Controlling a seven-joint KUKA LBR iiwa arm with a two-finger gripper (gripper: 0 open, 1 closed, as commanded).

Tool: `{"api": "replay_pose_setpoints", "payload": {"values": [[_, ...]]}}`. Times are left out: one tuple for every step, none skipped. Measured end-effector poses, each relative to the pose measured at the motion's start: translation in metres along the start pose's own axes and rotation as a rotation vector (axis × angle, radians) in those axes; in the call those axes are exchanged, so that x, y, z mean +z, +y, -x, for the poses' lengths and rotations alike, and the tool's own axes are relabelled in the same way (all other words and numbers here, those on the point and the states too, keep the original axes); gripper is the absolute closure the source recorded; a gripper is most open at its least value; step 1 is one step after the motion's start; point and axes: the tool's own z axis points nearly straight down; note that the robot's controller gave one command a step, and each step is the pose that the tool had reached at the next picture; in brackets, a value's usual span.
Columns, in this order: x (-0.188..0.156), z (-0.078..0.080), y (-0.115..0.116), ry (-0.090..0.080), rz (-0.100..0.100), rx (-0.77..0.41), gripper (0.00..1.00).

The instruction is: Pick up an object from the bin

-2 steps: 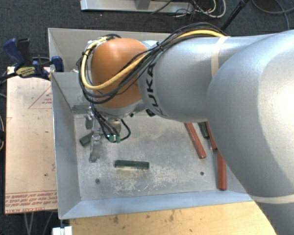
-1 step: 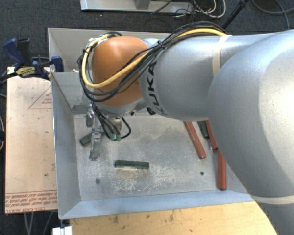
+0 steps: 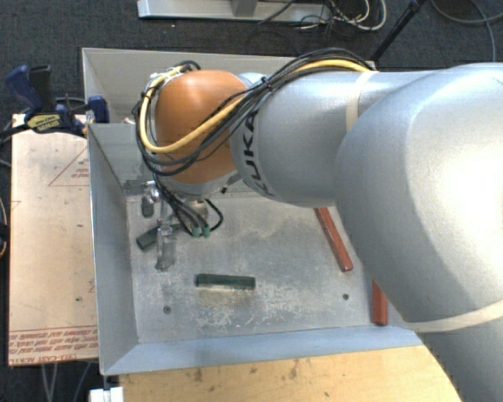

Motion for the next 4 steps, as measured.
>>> {"api": "replay_pose_setpoints", "payload": {"values": [[0.0554, 0.0049, -0.0189, 0.013, -0.003, -0.158, 0.00], [0.0521, 0.0105, -0.0180, 0.007, -0.002, -0.184, 0.00], [0.0542, 0.0072, -0.0184, 0.008, -0.001, -0.166, 0.00], [0.0513, 0.0116, -0.0173, 0.006, 0.000, -0.182, 1.00]]}}
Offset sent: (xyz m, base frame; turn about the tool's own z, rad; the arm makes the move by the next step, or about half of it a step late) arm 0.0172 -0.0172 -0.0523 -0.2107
